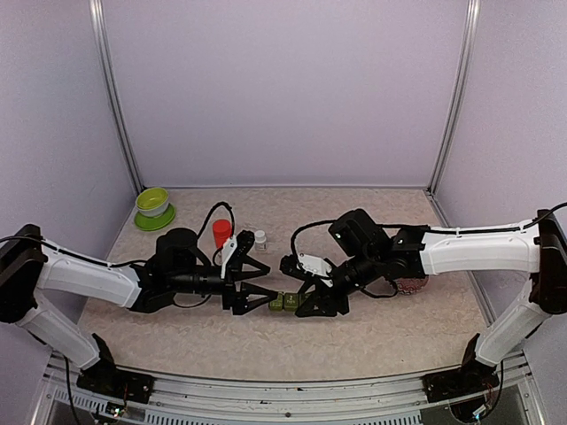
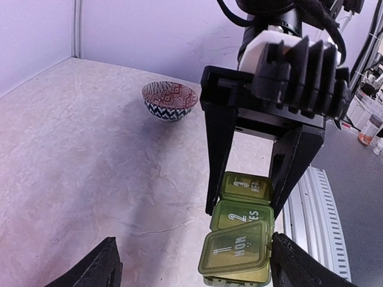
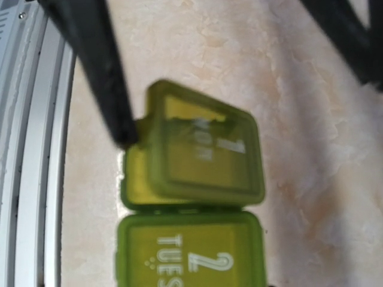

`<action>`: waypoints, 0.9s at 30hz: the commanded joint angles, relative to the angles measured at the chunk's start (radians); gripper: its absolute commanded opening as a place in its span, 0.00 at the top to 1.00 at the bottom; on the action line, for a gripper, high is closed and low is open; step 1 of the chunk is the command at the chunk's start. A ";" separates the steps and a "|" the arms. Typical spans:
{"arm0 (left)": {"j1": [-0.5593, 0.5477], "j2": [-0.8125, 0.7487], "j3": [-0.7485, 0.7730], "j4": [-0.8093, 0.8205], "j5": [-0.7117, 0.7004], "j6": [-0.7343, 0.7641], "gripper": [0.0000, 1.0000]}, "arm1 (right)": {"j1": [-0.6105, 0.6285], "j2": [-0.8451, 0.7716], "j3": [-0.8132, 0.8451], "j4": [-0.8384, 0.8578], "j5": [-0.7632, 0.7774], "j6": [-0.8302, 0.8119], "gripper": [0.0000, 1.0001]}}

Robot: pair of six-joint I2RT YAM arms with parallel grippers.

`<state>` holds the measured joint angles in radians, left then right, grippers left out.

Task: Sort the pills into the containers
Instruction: Open the lid of the pill container.

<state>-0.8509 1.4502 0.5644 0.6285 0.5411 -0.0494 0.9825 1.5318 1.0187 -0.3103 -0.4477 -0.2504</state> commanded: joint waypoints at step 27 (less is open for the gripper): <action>0.042 0.074 0.052 -0.056 -0.109 -0.035 0.17 | 0.042 -0.035 0.030 -0.017 -0.028 -0.039 0.68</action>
<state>-0.8120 1.5051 0.5781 0.5999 0.4183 -0.0971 1.0130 1.5364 1.0187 -0.3256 -0.4698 -0.2737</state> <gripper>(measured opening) 0.830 0.410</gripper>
